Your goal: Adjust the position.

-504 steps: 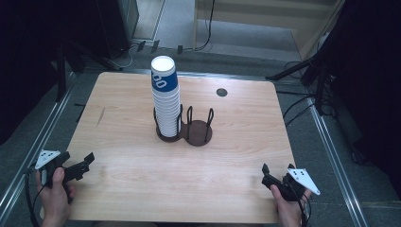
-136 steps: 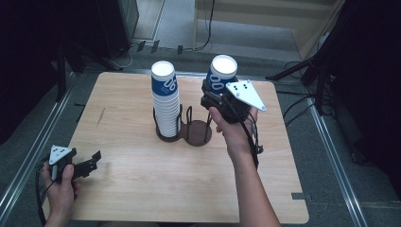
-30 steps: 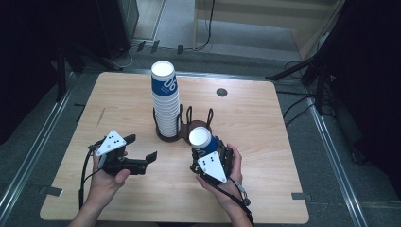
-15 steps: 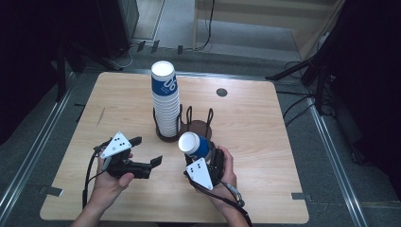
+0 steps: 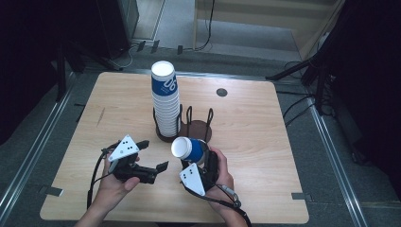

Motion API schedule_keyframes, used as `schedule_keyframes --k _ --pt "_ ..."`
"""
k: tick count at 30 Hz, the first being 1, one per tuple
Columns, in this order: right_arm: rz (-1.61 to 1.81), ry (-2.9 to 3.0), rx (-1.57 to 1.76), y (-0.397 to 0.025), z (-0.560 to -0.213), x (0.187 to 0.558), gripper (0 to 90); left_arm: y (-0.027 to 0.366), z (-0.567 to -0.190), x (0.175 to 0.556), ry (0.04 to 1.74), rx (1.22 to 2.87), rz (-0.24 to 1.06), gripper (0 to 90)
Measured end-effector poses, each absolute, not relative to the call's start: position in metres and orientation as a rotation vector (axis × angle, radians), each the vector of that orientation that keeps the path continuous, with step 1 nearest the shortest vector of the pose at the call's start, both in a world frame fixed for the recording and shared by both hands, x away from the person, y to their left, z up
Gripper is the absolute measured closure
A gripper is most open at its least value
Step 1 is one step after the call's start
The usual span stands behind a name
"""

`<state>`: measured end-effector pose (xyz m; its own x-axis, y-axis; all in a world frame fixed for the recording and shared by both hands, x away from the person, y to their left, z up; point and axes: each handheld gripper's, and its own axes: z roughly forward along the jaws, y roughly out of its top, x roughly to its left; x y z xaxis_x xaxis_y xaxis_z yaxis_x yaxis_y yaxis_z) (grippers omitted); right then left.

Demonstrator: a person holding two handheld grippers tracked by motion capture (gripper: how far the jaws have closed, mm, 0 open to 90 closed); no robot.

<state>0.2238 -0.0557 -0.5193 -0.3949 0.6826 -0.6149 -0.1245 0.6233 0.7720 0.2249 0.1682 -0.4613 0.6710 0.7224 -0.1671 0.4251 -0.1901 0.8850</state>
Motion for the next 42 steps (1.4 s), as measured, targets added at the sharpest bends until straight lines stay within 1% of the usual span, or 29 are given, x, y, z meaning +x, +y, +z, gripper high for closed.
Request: schedule_keyframes --k 2,5,24,25,28,42 --pt "0.944 1.781 0.425 -0.054 -0.521 0.223 19.7 0.167 -0.462 0.224 0.903 1.828 0.352 2.0" --pt "0.941 1.788 0.412 -0.052 -0.522 0.222 19.7 0.165 -0.462 0.223 0.913 1.83 0.357 5.6" --pt "0.912 1.806 0.246 -0.035 -0.528 0.21 19.5 0.155 -0.463 0.22 0.847 1.873 0.325 7.6" --pt "0.908 1.808 0.238 -0.035 -0.528 0.209 19.5 0.154 -0.463 0.219 0.846 1.869 0.323 8.0" --pt "0.908 1.808 0.22 -0.033 -0.528 0.208 19.5 0.153 -0.463 0.218 0.847 1.871 0.34 14.1" --pt "0.907 1.807 0.171 -0.03 -0.528 0.204 19.5 0.152 -0.463 0.217 0.824 1.874 0.291 15.1"
